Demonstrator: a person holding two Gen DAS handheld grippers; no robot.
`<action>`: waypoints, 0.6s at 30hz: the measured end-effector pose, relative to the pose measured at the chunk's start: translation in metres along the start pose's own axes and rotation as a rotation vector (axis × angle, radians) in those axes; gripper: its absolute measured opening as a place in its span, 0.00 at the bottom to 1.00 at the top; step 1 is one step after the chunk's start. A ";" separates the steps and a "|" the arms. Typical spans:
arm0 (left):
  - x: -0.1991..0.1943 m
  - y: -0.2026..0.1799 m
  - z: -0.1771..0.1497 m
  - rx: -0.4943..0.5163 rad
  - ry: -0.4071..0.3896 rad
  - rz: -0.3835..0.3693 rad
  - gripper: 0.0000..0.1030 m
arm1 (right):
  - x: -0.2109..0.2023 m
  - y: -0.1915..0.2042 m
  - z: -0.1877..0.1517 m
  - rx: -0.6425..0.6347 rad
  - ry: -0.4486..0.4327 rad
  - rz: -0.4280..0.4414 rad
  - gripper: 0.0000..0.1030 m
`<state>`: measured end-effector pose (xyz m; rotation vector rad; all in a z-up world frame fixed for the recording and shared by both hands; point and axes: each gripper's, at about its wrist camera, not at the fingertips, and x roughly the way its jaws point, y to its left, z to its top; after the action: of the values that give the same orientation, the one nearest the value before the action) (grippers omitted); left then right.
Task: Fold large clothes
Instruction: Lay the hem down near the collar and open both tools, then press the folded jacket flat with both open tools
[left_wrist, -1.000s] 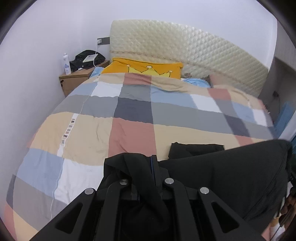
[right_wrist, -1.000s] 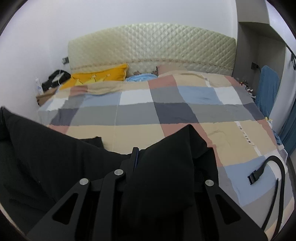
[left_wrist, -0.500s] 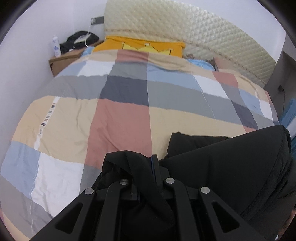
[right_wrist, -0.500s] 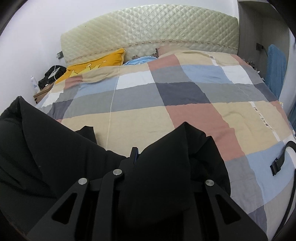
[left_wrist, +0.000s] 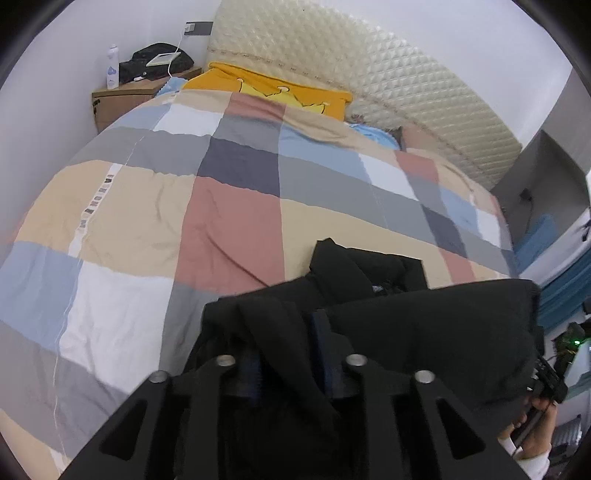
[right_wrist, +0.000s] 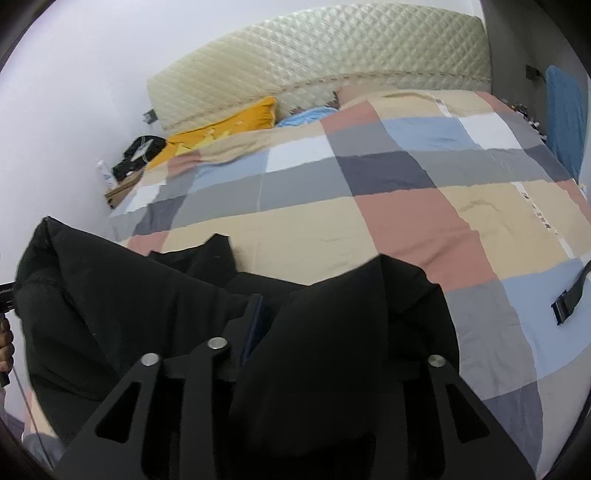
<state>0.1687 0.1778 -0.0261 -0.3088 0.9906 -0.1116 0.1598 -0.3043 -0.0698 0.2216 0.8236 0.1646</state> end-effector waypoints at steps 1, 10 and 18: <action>-0.010 0.005 -0.003 -0.009 -0.009 -0.011 0.45 | -0.005 0.001 -0.001 -0.007 0.001 0.008 0.42; -0.094 0.036 -0.036 0.042 -0.153 0.078 0.59 | -0.063 -0.016 -0.024 0.043 -0.092 0.006 0.84; -0.098 -0.013 -0.067 0.124 -0.225 0.043 0.59 | -0.117 0.021 -0.046 -0.057 -0.278 -0.030 0.84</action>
<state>0.0595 0.1740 0.0225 -0.1815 0.7635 -0.0960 0.0461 -0.3049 -0.0117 0.1736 0.5445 0.1254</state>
